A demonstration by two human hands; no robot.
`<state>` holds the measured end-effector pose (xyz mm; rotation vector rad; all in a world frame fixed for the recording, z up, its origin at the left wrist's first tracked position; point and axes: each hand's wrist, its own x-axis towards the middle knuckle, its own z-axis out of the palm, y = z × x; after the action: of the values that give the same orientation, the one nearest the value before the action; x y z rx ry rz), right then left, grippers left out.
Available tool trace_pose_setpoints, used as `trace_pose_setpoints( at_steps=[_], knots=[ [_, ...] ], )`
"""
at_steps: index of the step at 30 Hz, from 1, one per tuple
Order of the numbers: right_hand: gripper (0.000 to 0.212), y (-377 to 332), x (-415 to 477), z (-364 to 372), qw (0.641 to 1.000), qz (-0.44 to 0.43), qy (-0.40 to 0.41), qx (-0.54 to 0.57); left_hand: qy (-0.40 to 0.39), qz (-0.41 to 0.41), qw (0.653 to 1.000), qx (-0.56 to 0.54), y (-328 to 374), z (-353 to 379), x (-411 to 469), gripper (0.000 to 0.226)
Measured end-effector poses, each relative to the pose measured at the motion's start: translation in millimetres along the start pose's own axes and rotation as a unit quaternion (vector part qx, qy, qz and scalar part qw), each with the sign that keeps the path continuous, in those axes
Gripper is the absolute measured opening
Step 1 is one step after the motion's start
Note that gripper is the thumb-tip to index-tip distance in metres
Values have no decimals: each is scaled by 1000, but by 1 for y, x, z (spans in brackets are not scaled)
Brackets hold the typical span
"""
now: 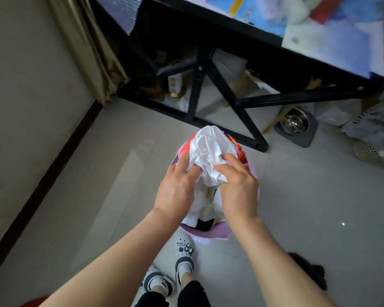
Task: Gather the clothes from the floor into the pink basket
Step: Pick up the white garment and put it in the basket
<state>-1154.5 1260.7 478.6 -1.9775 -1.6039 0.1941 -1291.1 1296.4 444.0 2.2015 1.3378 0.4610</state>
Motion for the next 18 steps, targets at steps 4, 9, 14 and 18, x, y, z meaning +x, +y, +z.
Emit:
trace_pose_setpoints(
  at_steps=[4,9,14,18],
  knots=[
    [38,40,-6,-7,997,65,35,-1,-31,34,998,-38,21,34,22,21],
    [51,104,-17,37,977,123,-171,-11,-174,-10,984,41,7,90,40,68],
    [73,111,-26,73,940,136,-313,-9,-238,-76,966,65,-28,107,32,79],
    [81,80,-21,88,940,81,-332,7,-220,-140,959,111,-46,77,17,82]
  ],
)
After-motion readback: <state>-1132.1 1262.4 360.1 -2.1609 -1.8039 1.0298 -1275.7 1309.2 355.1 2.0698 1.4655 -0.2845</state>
